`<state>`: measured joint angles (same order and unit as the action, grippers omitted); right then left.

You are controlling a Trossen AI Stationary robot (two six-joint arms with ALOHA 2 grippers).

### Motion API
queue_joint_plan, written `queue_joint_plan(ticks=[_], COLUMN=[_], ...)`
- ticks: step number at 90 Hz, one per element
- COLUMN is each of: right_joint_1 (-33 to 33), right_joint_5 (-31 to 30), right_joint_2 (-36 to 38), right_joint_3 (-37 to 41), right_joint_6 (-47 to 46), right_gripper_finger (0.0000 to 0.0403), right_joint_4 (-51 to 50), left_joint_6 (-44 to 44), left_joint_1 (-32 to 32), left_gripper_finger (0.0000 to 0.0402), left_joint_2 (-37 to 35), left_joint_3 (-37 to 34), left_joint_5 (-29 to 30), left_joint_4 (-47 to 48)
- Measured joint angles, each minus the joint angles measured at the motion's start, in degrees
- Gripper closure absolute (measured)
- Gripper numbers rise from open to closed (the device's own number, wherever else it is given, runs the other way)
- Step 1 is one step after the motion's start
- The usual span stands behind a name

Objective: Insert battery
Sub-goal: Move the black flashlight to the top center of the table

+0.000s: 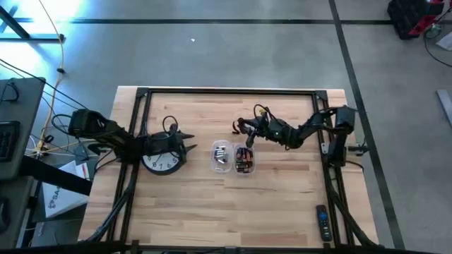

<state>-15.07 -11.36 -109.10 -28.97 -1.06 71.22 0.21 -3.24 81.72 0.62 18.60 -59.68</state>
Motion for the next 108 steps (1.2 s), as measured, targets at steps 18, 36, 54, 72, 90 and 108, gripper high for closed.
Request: queue_joint_plan(ticks=[18, 36, 54, 72, 90, 108], right_joint_1=[-0.3, -0.3, -0.4, -1.0, -2.3, -4.5], right_joint_5=[-1.2, -2.0, -2.2, -3.6, -5.0, -5.0], right_joint_2=[-0.1, -0.1, -0.8, -3.6, -3.5, -3.4], right_joint_3=[0.0, 0.0, -0.3, -1.0, -1.1, -1.1], right_joint_6=[2.1, 2.6, 2.9, 4.0, 3.8, -0.6], right_gripper_finger=[0.0326, 0.0326, 0.0326, 0.0326, 0.0326, 0.0299], right_joint_4=[0.7, 0.7, 0.7, 1.4, 2.3, -0.6], left_joint_6=[0.0, 0.0, 0.0, 0.0, 0.0, 0.0], left_joint_1=[0.0, 0.0, 0.0, 0.0, 0.0, 0.0], left_gripper_finger=[0.0212, 0.0212, 0.0212, 0.0212, 0.0212, 0.0212], left_joint_2=[0.0, 0.0, 0.0, 0.0, 0.0, 0.0], left_joint_3=[0.0, 0.0, 0.0, 0.0, 0.0, 0.0], left_joint_5=[0.0, 0.0, 0.0, 0.0, 0.0, 0.0], left_joint_4=[0.0, 0.0, 0.0, 0.0, 0.0, 0.0])
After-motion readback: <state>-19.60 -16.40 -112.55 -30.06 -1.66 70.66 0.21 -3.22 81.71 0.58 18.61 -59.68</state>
